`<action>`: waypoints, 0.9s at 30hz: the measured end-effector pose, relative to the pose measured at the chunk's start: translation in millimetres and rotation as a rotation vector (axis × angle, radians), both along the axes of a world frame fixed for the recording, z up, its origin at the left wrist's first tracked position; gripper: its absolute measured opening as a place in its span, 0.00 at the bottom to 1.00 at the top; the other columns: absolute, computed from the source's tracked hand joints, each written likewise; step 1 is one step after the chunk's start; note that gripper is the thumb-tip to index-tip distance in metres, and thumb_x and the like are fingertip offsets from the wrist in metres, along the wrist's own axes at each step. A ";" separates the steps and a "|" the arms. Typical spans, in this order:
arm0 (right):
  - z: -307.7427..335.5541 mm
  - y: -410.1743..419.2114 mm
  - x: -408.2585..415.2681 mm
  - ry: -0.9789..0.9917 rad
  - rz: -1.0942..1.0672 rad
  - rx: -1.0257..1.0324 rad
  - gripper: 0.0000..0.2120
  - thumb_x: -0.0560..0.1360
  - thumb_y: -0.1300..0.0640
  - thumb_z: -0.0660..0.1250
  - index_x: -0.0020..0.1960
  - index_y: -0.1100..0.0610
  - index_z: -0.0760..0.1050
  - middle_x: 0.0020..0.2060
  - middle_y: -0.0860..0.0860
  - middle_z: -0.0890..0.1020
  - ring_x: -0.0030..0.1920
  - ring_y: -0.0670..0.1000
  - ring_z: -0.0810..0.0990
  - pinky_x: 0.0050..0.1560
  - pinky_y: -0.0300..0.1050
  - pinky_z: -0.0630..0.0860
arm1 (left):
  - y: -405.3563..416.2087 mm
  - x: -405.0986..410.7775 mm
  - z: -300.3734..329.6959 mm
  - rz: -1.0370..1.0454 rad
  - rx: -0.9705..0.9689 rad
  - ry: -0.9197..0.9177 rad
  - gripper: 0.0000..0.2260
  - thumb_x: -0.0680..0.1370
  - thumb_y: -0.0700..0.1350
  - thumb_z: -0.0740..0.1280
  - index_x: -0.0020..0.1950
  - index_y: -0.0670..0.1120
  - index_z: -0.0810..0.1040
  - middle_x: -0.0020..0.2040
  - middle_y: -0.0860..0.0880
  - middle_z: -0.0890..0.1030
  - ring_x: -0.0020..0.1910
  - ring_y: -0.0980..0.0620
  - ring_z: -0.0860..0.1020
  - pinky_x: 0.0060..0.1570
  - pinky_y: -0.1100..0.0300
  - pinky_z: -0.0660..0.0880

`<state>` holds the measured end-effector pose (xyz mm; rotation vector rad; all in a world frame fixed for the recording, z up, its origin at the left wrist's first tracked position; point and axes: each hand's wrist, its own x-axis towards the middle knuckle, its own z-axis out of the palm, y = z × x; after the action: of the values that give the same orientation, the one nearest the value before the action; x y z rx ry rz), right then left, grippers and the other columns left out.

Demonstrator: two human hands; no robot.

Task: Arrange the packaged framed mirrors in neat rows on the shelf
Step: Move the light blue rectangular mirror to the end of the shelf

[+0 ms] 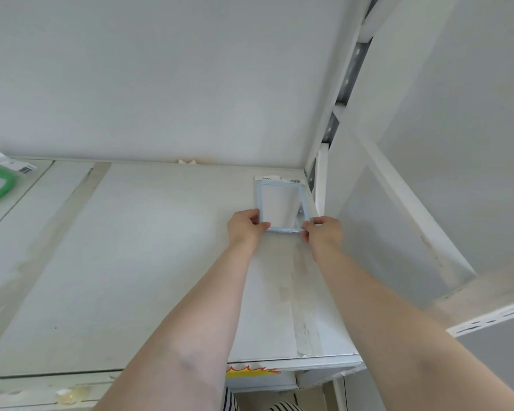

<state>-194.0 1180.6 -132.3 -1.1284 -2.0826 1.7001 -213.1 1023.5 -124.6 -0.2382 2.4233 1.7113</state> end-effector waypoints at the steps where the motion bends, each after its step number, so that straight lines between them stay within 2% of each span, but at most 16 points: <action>1: -1.6 -0.7 -0.5 -0.011 0.001 -0.002 0.08 0.73 0.64 0.69 0.52 0.63 0.78 0.41 0.57 0.80 0.25 0.49 0.75 0.25 0.35 0.76 | 0.4 0.0 -1.7 0.007 -0.005 0.012 0.08 0.73 0.37 0.72 0.51 0.42 0.82 0.48 0.43 0.80 0.47 0.49 0.76 0.43 0.66 0.68; 2: -2.7 -1.8 -0.6 -0.023 -0.001 -0.005 0.08 0.72 0.64 0.70 0.52 0.63 0.78 0.40 0.57 0.80 0.26 0.50 0.76 0.32 0.40 0.80 | 0.9 0.8 -2.2 0.005 -0.012 0.022 0.11 0.73 0.37 0.72 0.55 0.40 0.81 0.51 0.42 0.81 0.49 0.49 0.77 0.45 0.67 0.68; 4: -6.5 -2.0 -2.2 -0.045 0.003 0.023 0.10 0.70 0.63 0.71 0.51 0.62 0.79 0.41 0.57 0.82 0.33 0.55 0.81 0.47 0.51 0.82 | 1.6 1.4 -3.1 0.000 -0.047 0.040 0.18 0.73 0.37 0.71 0.63 0.38 0.78 0.54 0.42 0.81 0.54 0.47 0.79 0.49 0.69 0.67; 6: -10.5 -0.7 -4.1 -0.070 0.023 0.083 0.11 0.68 0.61 0.72 0.51 0.60 0.79 0.45 0.59 0.84 0.45 0.61 0.84 0.53 0.56 0.81 | 2.5 1.7 -2.9 -0.027 -0.099 0.055 0.15 0.73 0.37 0.72 0.59 0.39 0.80 0.48 0.44 0.79 0.48 0.48 0.77 0.48 0.67 0.67; 8: -10.8 -1.1 -4.2 -0.076 0.036 0.107 0.12 0.69 0.60 0.72 0.51 0.58 0.78 0.47 0.58 0.84 0.49 0.61 0.83 0.54 0.57 0.80 | 3.1 -1.8 -6.8 -0.042 -0.145 0.064 0.06 0.72 0.38 0.72 0.48 0.44 0.81 0.47 0.46 0.75 0.45 0.50 0.74 0.47 0.65 0.68; 10: -8.1 -2.7 -2.3 -0.071 0.039 0.109 0.11 0.70 0.60 0.71 0.52 0.57 0.77 0.48 0.58 0.84 0.50 0.61 0.83 0.54 0.57 0.80 | 3.5 -2.2 -7.4 -0.049 -0.170 0.073 0.08 0.72 0.38 0.72 0.38 0.49 0.77 0.46 0.47 0.75 0.44 0.50 0.73 0.47 0.63 0.69; 11: -8.8 -2.3 -2.6 -0.074 0.037 0.108 0.11 0.70 0.60 0.71 0.52 0.57 0.77 0.49 0.58 0.83 0.50 0.61 0.83 0.54 0.57 0.80 | 4.1 -3.0 -8.1 -0.045 -0.178 0.071 0.07 0.72 0.38 0.72 0.39 0.48 0.78 0.46 0.47 0.75 0.44 0.50 0.73 0.48 0.62 0.70; 12: -8.2 -2.3 -2.5 -0.070 0.041 0.113 0.11 0.70 0.60 0.71 0.52 0.57 0.77 0.49 0.59 0.83 0.50 0.62 0.83 0.54 0.58 0.80 | 4.0 -2.4 -7.9 -0.043 -0.176 0.077 0.04 0.72 0.38 0.72 0.44 0.46 0.81 0.47 0.46 0.75 0.45 0.50 0.73 0.50 0.61 0.71; 13: -6.3 -3.0 -1.4 -0.070 0.046 0.119 0.11 0.70 0.60 0.71 0.53 0.57 0.77 0.50 0.59 0.83 0.50 0.62 0.83 0.54 0.57 0.80 | 4.3 -3.4 -9.8 -0.045 -0.178 0.076 0.07 0.72 0.38 0.72 0.49 0.45 0.81 0.48 0.46 0.75 0.45 0.50 0.74 0.52 0.61 0.72; 16: 1.1 -4.2 2.5 -0.094 0.076 0.176 0.14 0.72 0.59 0.70 0.57 0.59 0.76 0.55 0.57 0.81 0.53 0.59 0.81 0.56 0.48 0.77 | 4.6 -0.9 -7.7 -0.055 -0.195 0.082 0.11 0.72 0.40 0.72 0.55 0.46 0.80 0.51 0.45 0.76 0.49 0.47 0.77 0.58 0.59 0.73; 19: 10.0 -3.6 10.0 -0.171 0.099 0.273 0.18 0.75 0.55 0.68 0.63 0.58 0.72 0.62 0.56 0.72 0.46 0.57 0.75 0.51 0.45 0.70 | 2.1 1.6 -2.7 -0.021 -0.197 0.064 0.21 0.74 0.42 0.71 0.67 0.42 0.75 0.60 0.42 0.77 0.58 0.44 0.78 0.62 0.58 0.72; 21: 18.3 -6.5 16.1 -0.192 0.107 0.327 0.19 0.76 0.54 0.67 0.65 0.58 0.70 0.63 0.56 0.68 0.43 0.56 0.73 0.50 0.45 0.70 | -2.1 5.0 6.4 -0.007 -0.214 0.065 0.22 0.76 0.44 0.69 0.69 0.43 0.72 0.64 0.42 0.76 0.61 0.45 0.77 0.62 0.58 0.71; 24: 36.6 -16.5 24.5 -0.149 0.135 0.343 0.18 0.76 0.53 0.67 0.63 0.57 0.71 0.63 0.56 0.69 0.44 0.56 0.75 0.55 0.52 0.77 | -12.4 13.0 26.6 -0.031 -0.246 0.079 0.22 0.76 0.45 0.68 0.70 0.45 0.72 0.65 0.44 0.76 0.63 0.46 0.76 0.64 0.56 0.71; 27: 61.7 -33.5 35.1 -0.089 0.230 0.370 0.18 0.75 0.53 0.68 0.62 0.57 0.73 0.62 0.56 0.73 0.52 0.57 0.78 0.57 0.51 0.76 | -29.9 25.6 53.3 -0.091 -0.297 0.086 0.23 0.76 0.45 0.68 0.71 0.46 0.71 0.67 0.45 0.75 0.66 0.46 0.74 0.65 0.56 0.70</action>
<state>-158.9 1147.1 -70.6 -0.8929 -2.5295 1.2861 -187.6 993.6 -71.3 -0.0897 2.7004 1.3471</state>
